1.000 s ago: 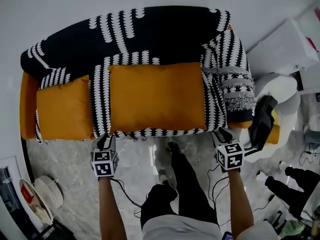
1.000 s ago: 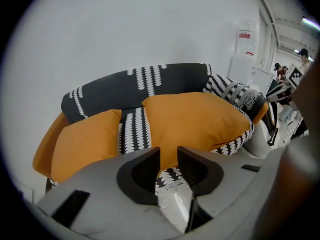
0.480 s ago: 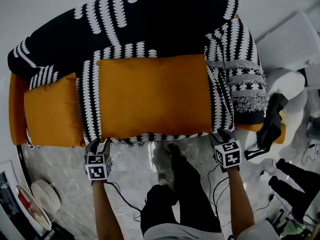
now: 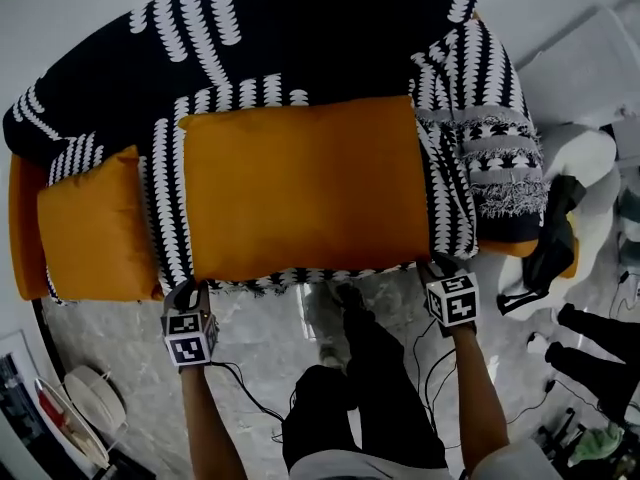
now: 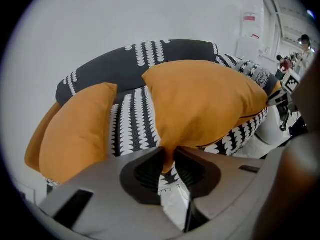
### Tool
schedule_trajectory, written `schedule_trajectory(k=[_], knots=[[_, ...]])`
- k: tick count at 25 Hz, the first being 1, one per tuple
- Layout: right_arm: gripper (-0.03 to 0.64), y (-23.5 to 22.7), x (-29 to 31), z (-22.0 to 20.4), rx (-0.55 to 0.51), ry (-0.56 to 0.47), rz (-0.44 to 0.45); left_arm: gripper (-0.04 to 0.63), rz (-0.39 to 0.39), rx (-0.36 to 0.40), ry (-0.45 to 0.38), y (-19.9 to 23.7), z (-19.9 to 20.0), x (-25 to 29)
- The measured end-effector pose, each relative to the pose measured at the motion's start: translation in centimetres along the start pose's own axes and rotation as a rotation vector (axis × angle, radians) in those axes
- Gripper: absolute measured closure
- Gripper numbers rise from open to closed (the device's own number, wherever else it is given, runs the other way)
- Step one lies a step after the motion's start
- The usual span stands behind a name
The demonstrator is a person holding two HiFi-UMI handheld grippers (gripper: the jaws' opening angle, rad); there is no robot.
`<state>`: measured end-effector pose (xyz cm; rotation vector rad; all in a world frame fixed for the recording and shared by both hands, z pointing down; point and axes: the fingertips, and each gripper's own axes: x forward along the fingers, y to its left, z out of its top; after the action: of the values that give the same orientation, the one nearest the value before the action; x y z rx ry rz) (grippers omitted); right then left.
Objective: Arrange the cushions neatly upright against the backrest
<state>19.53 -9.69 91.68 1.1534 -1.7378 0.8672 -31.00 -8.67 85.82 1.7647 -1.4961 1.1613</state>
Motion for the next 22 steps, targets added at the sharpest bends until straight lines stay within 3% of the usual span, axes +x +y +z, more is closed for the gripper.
schedule_trajectory(k=[3,5,10,22], knots=[[0.497,0.0,0.0,0.0,0.004,0.003,-0.007,0.534,0.003,0.011,-0.005,-0.5,0.1,0.4],[0.549,-0.1,-0.5,-0.2,-0.007,0.019,-0.022,0.546,0.001,0.016,0.006,-1.0,0.2,0.4],[0.593,0.4,-1.5,0.8,-0.052,0.048,-0.065,0.552,0.029,0.091,0.058,-0.7,0.8,-0.4],[0.604,0.6,-6.0,4.7,-0.091,0.057,-0.091,0.56,0.001,0.035,0.073,-0.6,3.5,-2.2]])
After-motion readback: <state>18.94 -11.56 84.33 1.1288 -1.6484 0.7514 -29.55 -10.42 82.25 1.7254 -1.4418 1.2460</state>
